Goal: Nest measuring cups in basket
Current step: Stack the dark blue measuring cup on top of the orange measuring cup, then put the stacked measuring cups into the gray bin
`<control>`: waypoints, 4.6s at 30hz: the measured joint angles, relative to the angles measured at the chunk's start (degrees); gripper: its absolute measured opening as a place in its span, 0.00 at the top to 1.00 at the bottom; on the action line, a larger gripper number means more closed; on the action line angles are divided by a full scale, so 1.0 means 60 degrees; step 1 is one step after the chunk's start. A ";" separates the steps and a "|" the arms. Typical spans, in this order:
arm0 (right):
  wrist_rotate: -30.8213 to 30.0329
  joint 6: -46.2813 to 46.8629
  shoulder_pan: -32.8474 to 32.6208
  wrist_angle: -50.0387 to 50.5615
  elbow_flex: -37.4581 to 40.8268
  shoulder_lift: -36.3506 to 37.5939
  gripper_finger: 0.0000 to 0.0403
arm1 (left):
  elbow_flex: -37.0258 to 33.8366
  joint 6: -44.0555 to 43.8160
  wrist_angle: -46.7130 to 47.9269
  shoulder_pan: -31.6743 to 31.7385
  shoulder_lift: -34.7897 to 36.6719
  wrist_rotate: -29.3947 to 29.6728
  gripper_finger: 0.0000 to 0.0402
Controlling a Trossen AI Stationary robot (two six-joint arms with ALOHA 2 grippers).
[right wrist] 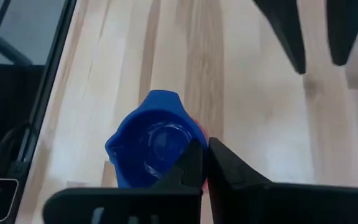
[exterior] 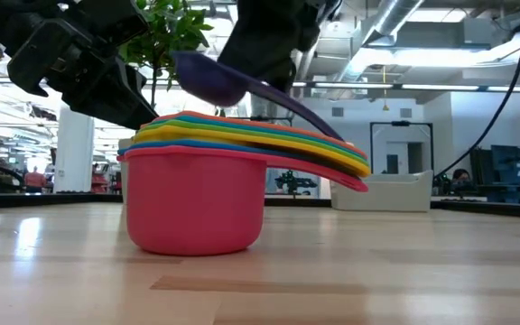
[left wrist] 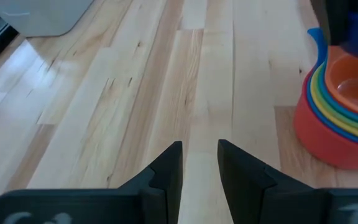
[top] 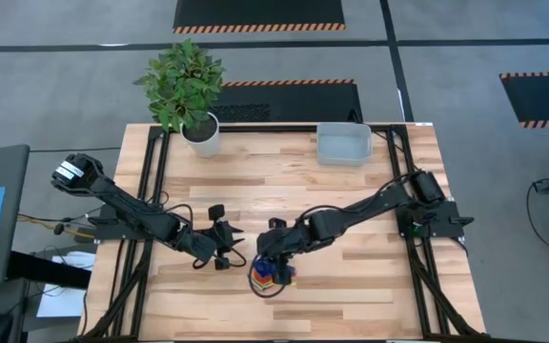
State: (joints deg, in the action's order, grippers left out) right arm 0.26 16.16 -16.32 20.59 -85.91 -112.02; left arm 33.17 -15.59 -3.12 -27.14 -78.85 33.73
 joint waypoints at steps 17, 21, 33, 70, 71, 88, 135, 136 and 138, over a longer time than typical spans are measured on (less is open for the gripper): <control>0.0573 -0.0116 -0.0002 -0.0527 -0.0039 -0.0511 0.85 | -0.0004 -0.0106 0.0186 0.0004 0.0000 -0.0007 0.77; 0.0651 -0.0112 -0.0007 -0.0357 -0.0003 -0.0495 0.80 | -0.0004 -0.0113 0.0182 0.0004 0.0000 -0.0007 0.77; -0.0491 -0.0207 -0.0251 0.0559 -0.0120 -0.0311 0.45 | -0.0002 -0.0204 0.0232 0.0004 0.0000 -0.0018 0.77; -0.1718 0.2966 -0.1655 0.3525 -0.0816 -0.0314 0.02 | 0.0000 -0.0350 -0.0053 0.0033 0.0000 0.0135 0.77; -0.1817 0.2892 -0.1607 0.3503 -0.0829 -0.0392 0.02 | -0.0003 -0.0350 -0.0044 0.0033 0.0000 0.0135 0.77; -0.1077 0.1295 -0.1347 0.3246 -0.0831 -0.0595 0.01 | -0.0002 -0.0350 -0.0035 0.0040 0.0000 0.0212 0.77; -0.0059 0.0102 -0.0233 0.2947 -0.1384 -0.1262 0.77 | -0.0007 -0.0727 0.0389 0.0040 -0.0004 0.0255 0.77; -0.0060 0.0218 -0.0267 0.2994 -0.1384 -0.1259 0.77 | -0.0007 -0.0725 0.0394 0.0040 -0.0004 0.0255 0.77; -0.0059 0.0365 -0.0296 0.3218 -0.1384 -0.1243 0.77 | -0.0007 -0.0729 0.0391 0.0040 -0.0004 0.0259 0.77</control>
State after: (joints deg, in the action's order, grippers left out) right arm -0.10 18.35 -18.09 39.90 -94.21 -119.48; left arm 33.12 -19.97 -0.78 -26.89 -78.87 35.29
